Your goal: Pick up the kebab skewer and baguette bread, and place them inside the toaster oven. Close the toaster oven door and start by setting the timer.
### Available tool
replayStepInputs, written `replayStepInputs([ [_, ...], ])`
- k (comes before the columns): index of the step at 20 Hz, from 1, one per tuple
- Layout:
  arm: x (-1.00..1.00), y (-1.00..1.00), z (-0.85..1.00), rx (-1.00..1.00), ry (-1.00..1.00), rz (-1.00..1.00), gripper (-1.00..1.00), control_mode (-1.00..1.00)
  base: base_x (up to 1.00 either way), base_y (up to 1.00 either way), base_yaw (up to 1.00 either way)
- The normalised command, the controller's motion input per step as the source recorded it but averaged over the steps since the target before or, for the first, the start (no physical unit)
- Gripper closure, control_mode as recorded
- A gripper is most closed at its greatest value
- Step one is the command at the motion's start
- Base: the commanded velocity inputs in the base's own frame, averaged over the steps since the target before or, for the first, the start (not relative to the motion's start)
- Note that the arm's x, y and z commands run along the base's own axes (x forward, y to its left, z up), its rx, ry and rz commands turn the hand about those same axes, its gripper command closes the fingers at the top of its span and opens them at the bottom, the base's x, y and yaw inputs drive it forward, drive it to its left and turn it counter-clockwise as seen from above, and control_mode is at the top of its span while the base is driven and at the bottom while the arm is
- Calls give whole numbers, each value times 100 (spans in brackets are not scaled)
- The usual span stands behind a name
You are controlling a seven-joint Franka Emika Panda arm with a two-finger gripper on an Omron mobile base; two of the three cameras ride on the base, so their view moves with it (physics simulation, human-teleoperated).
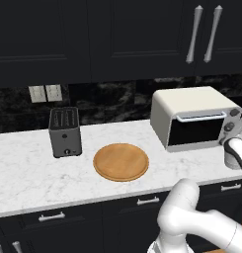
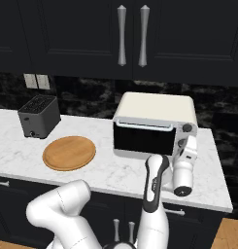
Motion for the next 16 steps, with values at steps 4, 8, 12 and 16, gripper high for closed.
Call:
replayStepInputs([
  [4,9,-1,0,21,0,-4,100,-100,0,0,0],
  [8,18,-7,0,20,1,-5,100,-100,0,0,0],
  [12,18,-14,0,21,5,-6,100,-100,0,0,0],
  [16,6,-18,0,24,8,-6,100,-100,0,0,0],
])
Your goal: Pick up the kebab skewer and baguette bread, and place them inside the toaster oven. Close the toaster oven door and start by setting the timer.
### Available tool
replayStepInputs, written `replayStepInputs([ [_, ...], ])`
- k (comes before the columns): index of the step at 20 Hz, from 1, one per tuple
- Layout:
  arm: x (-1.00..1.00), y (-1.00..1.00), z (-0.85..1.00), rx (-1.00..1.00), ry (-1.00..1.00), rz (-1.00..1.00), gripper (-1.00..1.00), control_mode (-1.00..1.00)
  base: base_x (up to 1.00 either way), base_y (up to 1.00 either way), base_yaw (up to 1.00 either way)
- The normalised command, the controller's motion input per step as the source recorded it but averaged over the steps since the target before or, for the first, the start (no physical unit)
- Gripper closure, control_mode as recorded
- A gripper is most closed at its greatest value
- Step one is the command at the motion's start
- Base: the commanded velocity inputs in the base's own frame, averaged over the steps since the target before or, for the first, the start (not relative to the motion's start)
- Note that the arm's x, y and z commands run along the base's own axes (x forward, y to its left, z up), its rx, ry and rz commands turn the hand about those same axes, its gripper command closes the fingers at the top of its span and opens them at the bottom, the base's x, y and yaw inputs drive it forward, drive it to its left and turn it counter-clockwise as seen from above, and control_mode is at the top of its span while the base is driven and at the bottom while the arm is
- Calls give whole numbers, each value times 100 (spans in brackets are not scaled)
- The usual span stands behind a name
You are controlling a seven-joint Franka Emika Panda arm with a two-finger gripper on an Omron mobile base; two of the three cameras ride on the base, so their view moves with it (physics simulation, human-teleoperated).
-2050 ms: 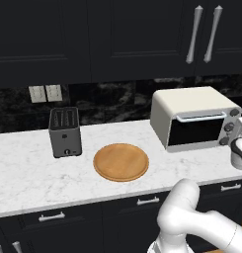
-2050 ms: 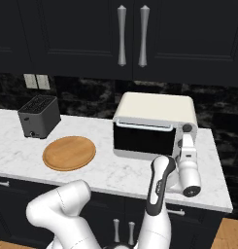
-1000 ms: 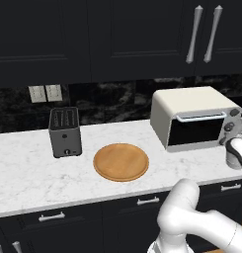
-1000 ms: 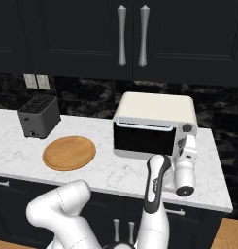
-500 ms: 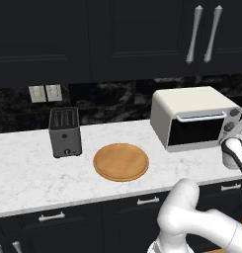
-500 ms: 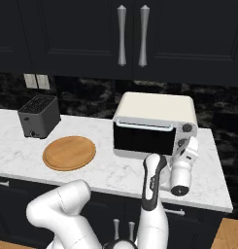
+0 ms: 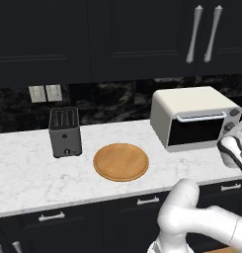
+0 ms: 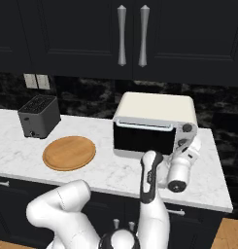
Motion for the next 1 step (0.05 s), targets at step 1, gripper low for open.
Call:
replayStepInputs([
  [1,0,-21,0,26,7,-8,100,-100,0,0,0],
])
